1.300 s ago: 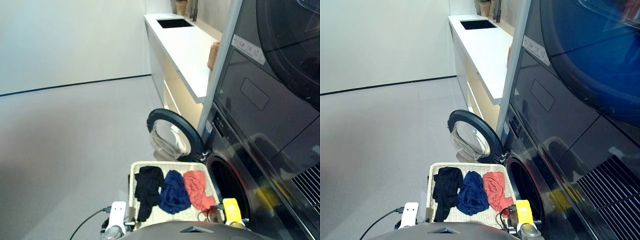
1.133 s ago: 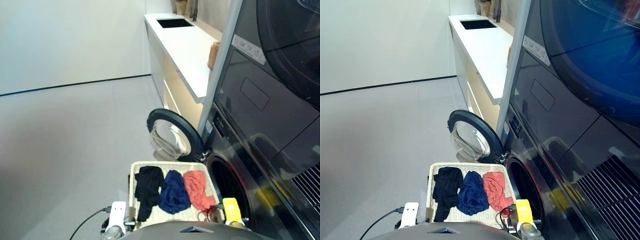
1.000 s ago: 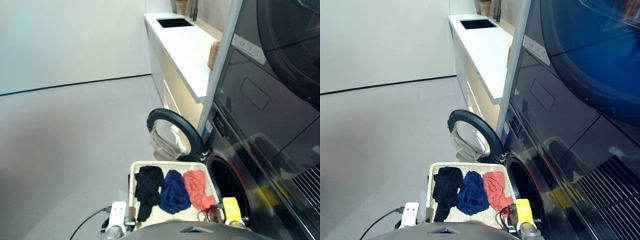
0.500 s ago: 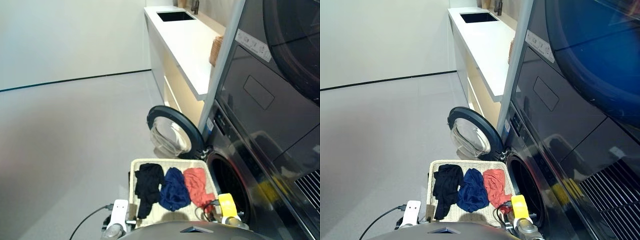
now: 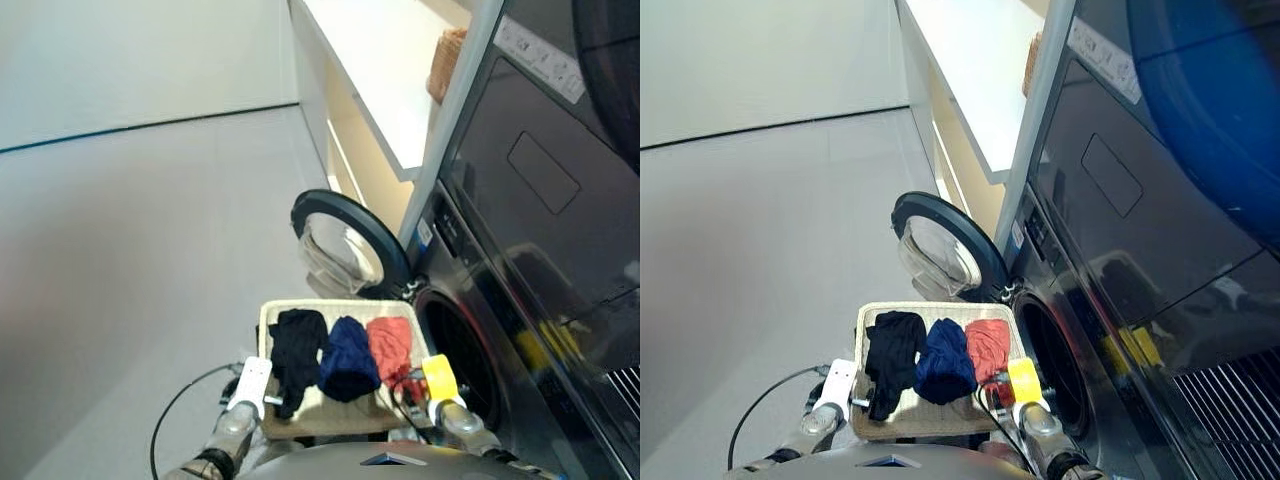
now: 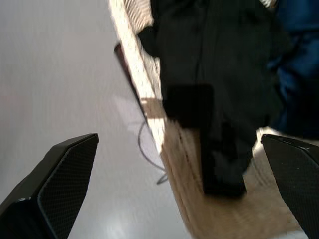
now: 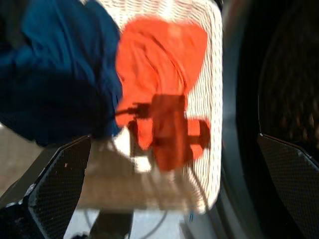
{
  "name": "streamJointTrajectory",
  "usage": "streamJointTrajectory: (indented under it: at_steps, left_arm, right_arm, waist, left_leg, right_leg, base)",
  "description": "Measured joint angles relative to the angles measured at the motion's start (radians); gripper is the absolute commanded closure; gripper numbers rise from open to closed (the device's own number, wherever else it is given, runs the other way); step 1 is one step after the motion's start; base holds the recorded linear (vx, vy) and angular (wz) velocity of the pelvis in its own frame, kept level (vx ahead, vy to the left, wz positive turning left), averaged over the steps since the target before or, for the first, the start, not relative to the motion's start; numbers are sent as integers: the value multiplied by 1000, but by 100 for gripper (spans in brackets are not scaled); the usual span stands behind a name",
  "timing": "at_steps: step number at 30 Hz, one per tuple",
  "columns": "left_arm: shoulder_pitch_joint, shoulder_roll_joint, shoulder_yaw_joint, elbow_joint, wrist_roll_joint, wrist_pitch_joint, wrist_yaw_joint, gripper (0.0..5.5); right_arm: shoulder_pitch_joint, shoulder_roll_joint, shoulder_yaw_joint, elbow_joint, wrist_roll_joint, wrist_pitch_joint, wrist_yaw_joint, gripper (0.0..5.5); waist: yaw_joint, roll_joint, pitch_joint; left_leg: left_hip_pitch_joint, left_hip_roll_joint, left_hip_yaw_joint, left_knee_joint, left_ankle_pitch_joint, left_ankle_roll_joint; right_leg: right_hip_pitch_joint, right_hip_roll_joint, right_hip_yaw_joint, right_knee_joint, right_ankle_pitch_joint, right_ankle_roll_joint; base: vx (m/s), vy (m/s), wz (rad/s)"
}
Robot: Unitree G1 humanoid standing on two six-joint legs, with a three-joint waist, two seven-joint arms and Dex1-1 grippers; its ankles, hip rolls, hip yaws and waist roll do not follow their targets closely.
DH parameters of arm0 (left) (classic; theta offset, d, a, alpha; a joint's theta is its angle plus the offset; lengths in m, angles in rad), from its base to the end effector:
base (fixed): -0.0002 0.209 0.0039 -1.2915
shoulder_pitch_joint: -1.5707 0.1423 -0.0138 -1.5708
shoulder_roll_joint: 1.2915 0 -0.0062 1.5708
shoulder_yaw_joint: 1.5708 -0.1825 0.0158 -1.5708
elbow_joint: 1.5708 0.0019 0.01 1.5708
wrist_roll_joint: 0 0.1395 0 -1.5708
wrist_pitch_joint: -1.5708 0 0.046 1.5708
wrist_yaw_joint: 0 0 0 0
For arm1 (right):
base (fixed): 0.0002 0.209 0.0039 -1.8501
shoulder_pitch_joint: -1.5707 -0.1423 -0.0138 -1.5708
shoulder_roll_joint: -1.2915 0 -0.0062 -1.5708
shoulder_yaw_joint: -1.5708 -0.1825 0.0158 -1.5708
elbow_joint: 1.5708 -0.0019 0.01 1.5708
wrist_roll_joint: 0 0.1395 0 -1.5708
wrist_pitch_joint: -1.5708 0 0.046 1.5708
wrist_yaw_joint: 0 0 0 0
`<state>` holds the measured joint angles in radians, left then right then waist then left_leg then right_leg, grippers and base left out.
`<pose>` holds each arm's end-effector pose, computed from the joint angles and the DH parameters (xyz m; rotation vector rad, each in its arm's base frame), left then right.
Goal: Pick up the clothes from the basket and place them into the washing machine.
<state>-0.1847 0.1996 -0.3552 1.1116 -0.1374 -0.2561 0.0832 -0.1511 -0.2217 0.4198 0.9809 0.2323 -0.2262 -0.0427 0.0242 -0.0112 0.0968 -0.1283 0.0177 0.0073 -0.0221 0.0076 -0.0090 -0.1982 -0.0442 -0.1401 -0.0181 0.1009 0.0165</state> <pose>0.1617 0.1785 -0.0874 0.2901 0.6901 -0.1018 0.1647 -0.1715 -0.0812 -0.2152 0.6501 0.1596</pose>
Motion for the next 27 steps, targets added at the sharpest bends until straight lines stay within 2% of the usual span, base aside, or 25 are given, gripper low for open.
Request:
streamJointTrajectory:
  at_steps: [2,6,10,17,20,23,25,27]
  left_arm:
    - [-86,23,-28,-28,-1,-11,18,0]
    - [-192,40,-32,-40,-25,-25,53,0]
    - [-247,61,-33,-66,-33,-30,89,0]
    - [-378,87,-31,-67,-54,-42,144,0]
    - [-446,110,-31,-67,-57,-44,166,0]
    - [-500,159,-32,-81,-34,-45,199,0]
    - [-526,191,-32,-83,-17,-46,215,0]
    - [-550,211,-35,-77,5,-44,232,0]
  right_arm:
    - [-68,-16,13,-40,10,-4,-5,0]
    - [-150,-17,14,-105,24,-26,-20,0]
    - [-184,-33,12,-199,52,-45,-27,0]
    - [-238,-54,12,-305,100,-72,-52,0]
    - [-257,-59,6,-343,120,-92,-60,0]
    - [-267,-61,12,-372,128,-110,-62,0]
    - [-259,-62,14,-400,128,-115,-62,0]
    - [-262,-67,29,-418,129,-123,-59,0]
  waist:
    - [-2,-11,63]
    - [-12,-40,131]
    - [-26,-49,147]
    - [-78,-52,157]
    - [-85,-52,157]
    - [-101,-53,156]
    - [-110,-56,155]
    - [-116,-56,152]
  left_leg:
    - [-99,-6,-1,71,-9,2]
    - [-211,-20,10,149,-17,2]
    - [-383,-22,24,285,-54,5]
    - [-636,-14,23,462,-97,5]
    - [-722,-10,24,520,-111,7]
    - [-795,0,29,567,-125,10]
    - [-827,0,45,586,-126,12]
    - [-855,7,54,609,-134,21]
  right_leg:
    - [-92,-9,5,61,-3,3]
    - [-219,-21,16,162,-20,-1]
    - [-384,-27,37,271,-43,-3]
    - [-609,-26,48,389,-46,-8]
    - [-688,-21,58,423,-45,-8]
    - [-752,-19,66,441,-47,-11]
    - [-785,-16,75,451,-37,-5]
    - [-813,-14,91,458,-35,-2]
  base:
    - [-146,20,37]
    - [-58,10,-11]
    - [-70,22,-58]
    - [-17,6,6]
    - [-1,21,-33]
    - [4,20,-33]
    - [0,0,0]
    - [20,32,-226]
